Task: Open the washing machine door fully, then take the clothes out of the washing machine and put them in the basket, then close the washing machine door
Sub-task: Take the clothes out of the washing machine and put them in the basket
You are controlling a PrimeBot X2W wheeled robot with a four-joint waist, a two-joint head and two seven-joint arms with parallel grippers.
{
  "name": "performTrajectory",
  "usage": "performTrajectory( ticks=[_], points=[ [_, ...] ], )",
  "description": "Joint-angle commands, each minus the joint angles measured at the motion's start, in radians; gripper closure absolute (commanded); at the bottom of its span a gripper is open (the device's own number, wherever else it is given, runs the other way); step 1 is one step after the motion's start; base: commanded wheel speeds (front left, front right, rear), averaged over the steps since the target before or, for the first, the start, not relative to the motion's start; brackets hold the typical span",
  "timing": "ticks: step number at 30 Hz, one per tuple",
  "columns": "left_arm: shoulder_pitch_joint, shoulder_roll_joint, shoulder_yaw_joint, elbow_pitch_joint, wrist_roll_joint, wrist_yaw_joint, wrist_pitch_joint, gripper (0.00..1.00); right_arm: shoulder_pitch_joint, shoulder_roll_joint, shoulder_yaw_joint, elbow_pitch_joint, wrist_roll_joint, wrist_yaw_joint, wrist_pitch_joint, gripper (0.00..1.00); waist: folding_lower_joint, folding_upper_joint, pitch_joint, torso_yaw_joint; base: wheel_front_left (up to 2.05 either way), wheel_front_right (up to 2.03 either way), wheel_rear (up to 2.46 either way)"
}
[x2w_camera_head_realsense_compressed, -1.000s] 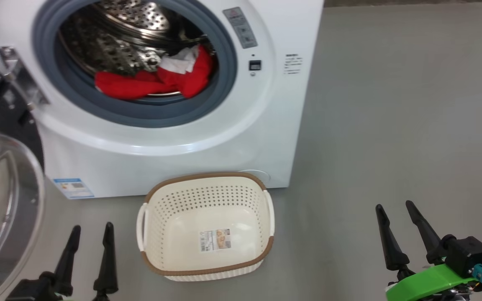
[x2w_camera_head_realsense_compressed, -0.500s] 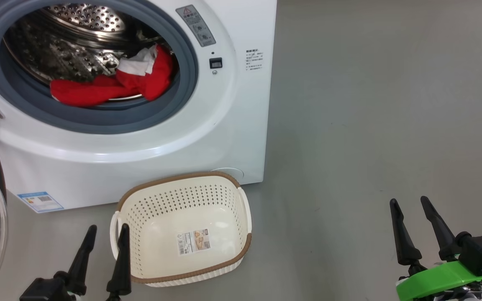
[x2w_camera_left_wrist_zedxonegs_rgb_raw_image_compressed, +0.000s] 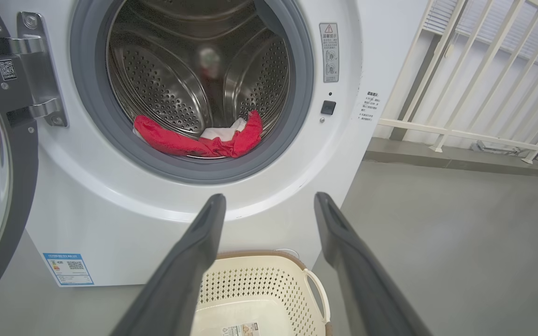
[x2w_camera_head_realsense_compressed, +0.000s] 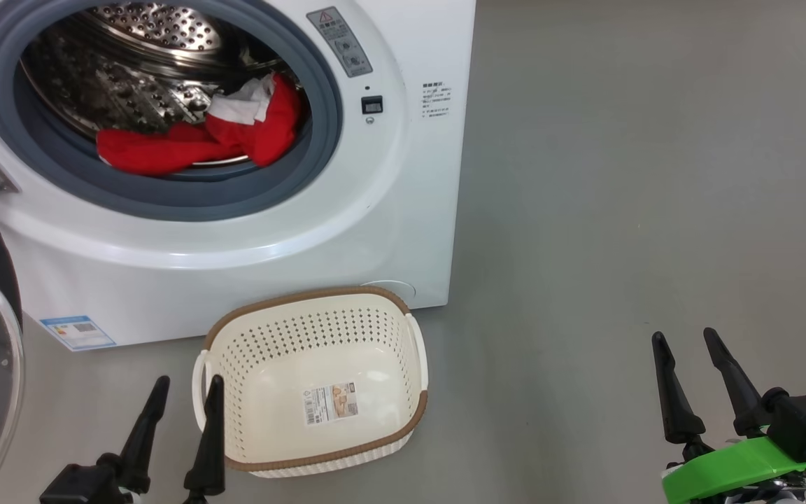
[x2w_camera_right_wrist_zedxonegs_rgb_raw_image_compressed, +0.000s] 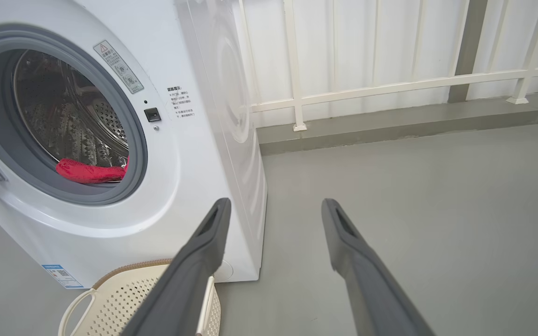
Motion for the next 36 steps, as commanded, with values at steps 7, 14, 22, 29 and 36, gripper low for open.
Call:
performTrajectory(
  ticks=[7,14,22,29,36],
  points=[
    [-0.012,0.023,0.022,-0.037,-0.017,-0.005,-0.005,0.0,-0.007,-0.007,0.022,-0.028,0.003,0.007,-0.009,0.0,0.0,0.0,0.003,0.009,0.0,0.0,0.0],
    [-0.019,0.025,0.018,-0.043,-0.034,-0.005,-0.005,0.0,-0.012,-0.006,0.026,-0.028,0.004,0.007,-0.009,0.0,0.0,0.0,0.009,0.012,0.46,-0.46,0.0],
    [-0.032,0.031,0.012,-0.045,-0.044,-0.005,-0.005,0.0,-0.017,-0.005,0.031,-0.029,0.002,0.007,-0.009,0.0,0.0,0.0,0.017,0.017,1.06,-1.06,0.0],
    [-0.045,0.03,0.011,-0.041,-0.05,-0.005,-0.005,0.0,-0.026,-0.004,0.035,-0.027,0.003,0.007,-0.009,0.0,0.0,0.0,0.027,0.022,1.06,-1.06,0.0],
    [-0.057,0.031,0.011,-0.04,-0.048,-0.005,-0.005,0.0,-0.035,-0.005,0.037,-0.027,0.004,0.007,-0.009,0.0,0.0,0.0,0.034,0.025,1.05,-1.05,0.0]
  ],
)
